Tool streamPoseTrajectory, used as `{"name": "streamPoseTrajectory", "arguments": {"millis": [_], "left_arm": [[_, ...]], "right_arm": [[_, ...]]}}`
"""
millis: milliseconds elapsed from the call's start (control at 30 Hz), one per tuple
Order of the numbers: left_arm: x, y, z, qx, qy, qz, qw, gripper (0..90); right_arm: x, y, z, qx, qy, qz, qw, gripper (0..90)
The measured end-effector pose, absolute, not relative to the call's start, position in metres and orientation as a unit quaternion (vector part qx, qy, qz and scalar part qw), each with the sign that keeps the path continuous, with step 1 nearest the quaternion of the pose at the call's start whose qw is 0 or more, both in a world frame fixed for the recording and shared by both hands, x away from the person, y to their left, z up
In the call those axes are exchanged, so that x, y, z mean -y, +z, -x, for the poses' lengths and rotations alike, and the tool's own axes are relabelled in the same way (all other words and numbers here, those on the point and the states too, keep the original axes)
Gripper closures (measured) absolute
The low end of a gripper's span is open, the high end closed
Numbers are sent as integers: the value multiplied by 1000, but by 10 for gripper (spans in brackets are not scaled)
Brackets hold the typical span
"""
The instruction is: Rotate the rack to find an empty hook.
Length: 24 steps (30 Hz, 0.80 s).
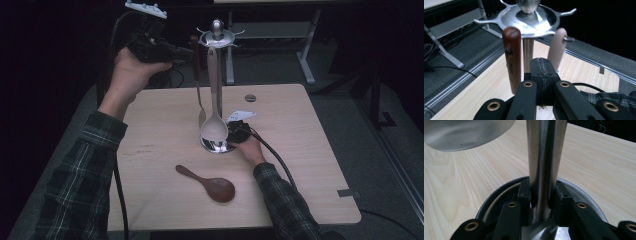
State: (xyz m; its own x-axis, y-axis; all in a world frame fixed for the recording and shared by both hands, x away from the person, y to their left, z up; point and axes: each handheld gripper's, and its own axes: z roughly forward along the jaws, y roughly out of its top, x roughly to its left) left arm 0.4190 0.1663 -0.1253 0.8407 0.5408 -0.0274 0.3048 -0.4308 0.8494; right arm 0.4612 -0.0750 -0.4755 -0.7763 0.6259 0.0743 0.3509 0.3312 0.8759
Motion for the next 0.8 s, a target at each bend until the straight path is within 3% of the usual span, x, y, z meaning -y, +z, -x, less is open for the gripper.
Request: {"name": "streamPoseTrajectory", "arguments": {"millis": [600,800], "left_arm": [[-153,-123,-445,-273,173,-830,455,897],[-154,-116,-432,-260,167,-823,477,897]], "right_arm": [[73,-475,-460,-805,486,-306,147,716],[72,-476,-460,-806,485,-305,150,716]]}}
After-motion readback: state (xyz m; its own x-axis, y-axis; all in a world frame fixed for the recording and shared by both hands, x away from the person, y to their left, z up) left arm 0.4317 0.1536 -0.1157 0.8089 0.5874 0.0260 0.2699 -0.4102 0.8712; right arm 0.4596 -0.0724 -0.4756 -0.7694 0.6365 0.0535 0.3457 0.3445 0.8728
